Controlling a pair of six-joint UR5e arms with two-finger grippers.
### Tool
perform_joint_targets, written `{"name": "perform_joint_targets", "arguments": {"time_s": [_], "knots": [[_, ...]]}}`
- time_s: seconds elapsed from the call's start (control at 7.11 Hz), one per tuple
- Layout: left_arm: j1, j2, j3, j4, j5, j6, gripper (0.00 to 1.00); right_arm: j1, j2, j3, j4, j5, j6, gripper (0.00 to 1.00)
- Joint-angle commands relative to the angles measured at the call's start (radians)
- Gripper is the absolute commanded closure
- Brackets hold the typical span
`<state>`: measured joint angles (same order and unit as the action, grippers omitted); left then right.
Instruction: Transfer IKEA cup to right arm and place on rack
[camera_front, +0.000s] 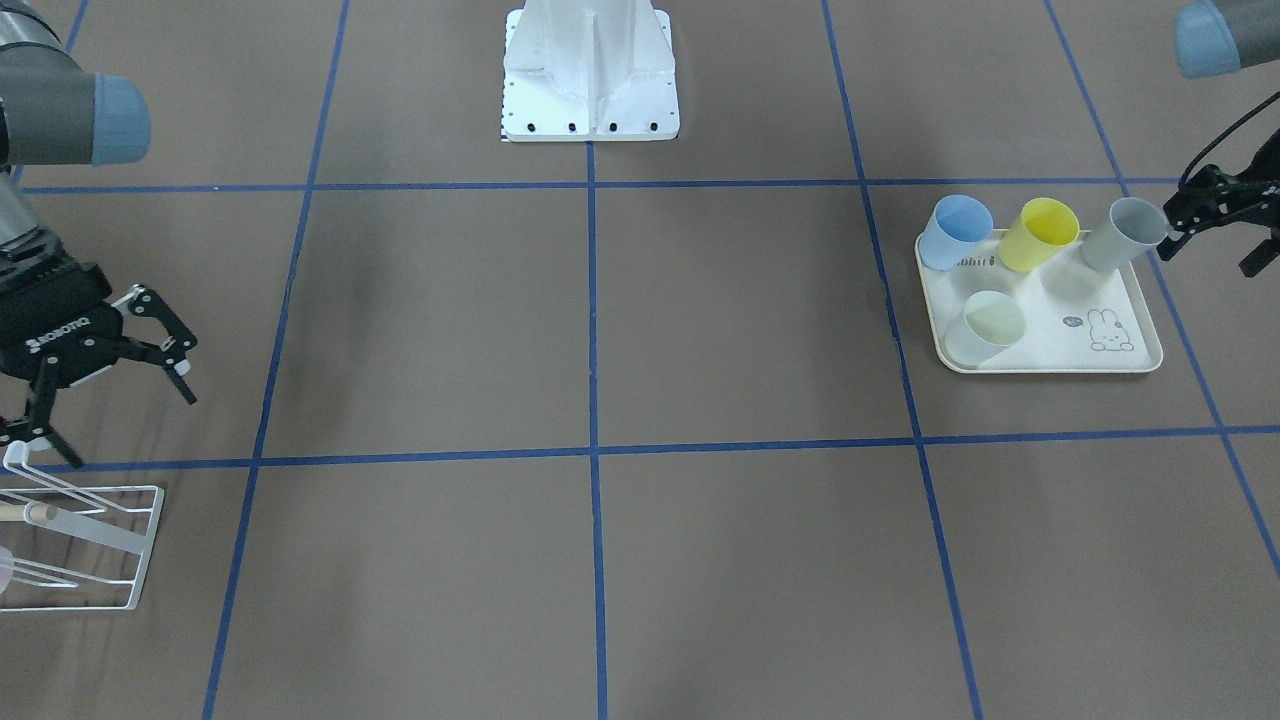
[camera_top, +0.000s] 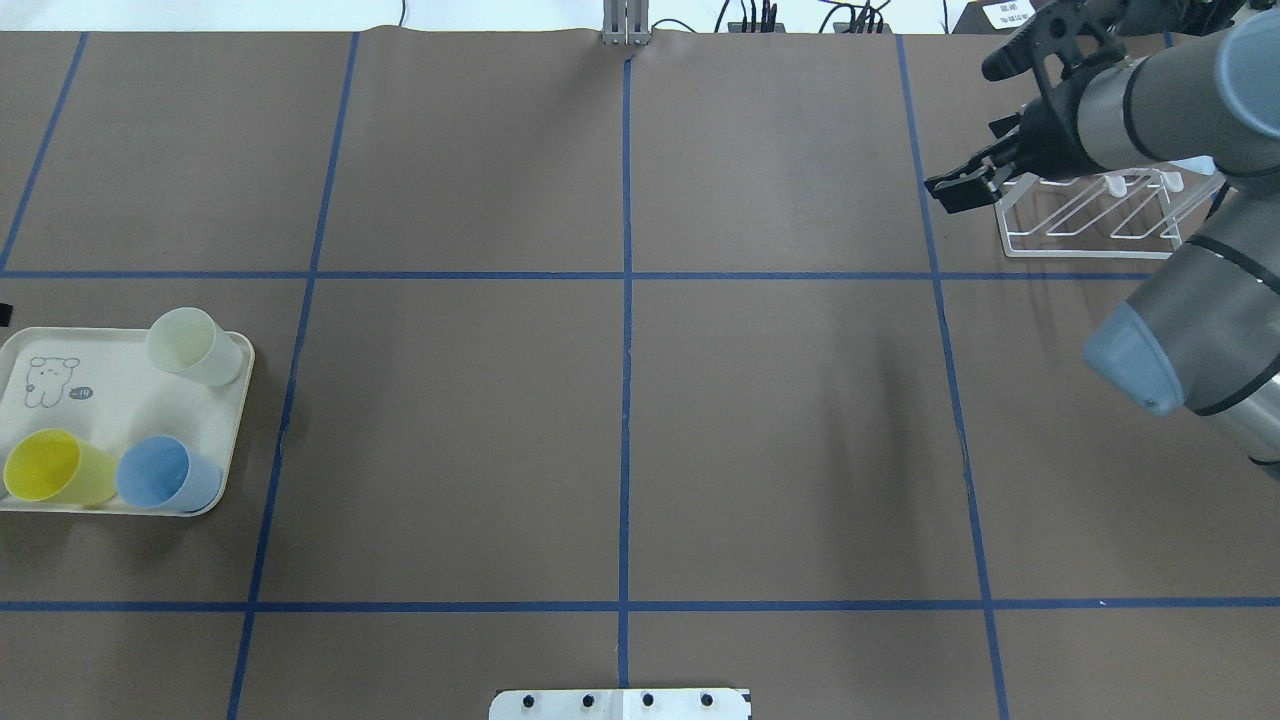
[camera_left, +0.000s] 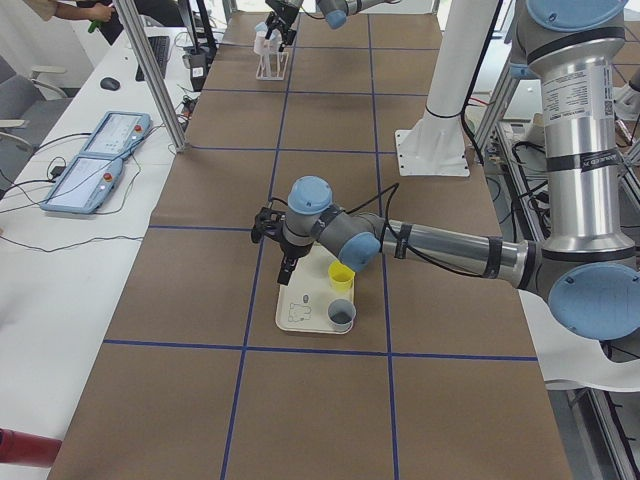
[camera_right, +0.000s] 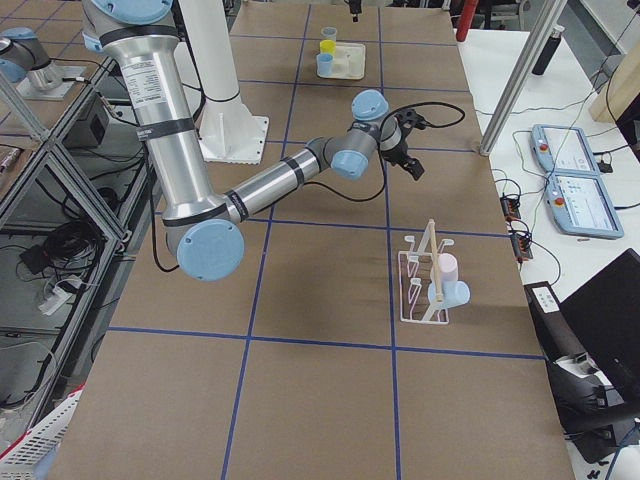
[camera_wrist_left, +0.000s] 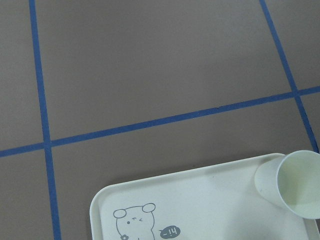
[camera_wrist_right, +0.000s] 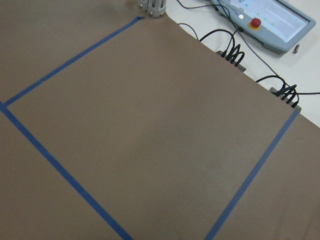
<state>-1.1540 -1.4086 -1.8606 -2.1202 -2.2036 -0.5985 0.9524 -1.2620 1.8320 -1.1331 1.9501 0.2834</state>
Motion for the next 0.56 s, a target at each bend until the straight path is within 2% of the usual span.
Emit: {"name": "perform_joint_targets", "arguments": {"time_s": [0.0,0.42], "knots": [[0.194,-0.039,0.008,-0.057,0.138,-0.240,0.00,-0.069,0.078,0.039,-0.190,-0.011,0.014,0.00],[0.208,-0.156,0.096,-0.053,0.133,-0.378,0.01,-0.092,0.076,0.039,-0.189,-0.039,0.014,0.00]]}}
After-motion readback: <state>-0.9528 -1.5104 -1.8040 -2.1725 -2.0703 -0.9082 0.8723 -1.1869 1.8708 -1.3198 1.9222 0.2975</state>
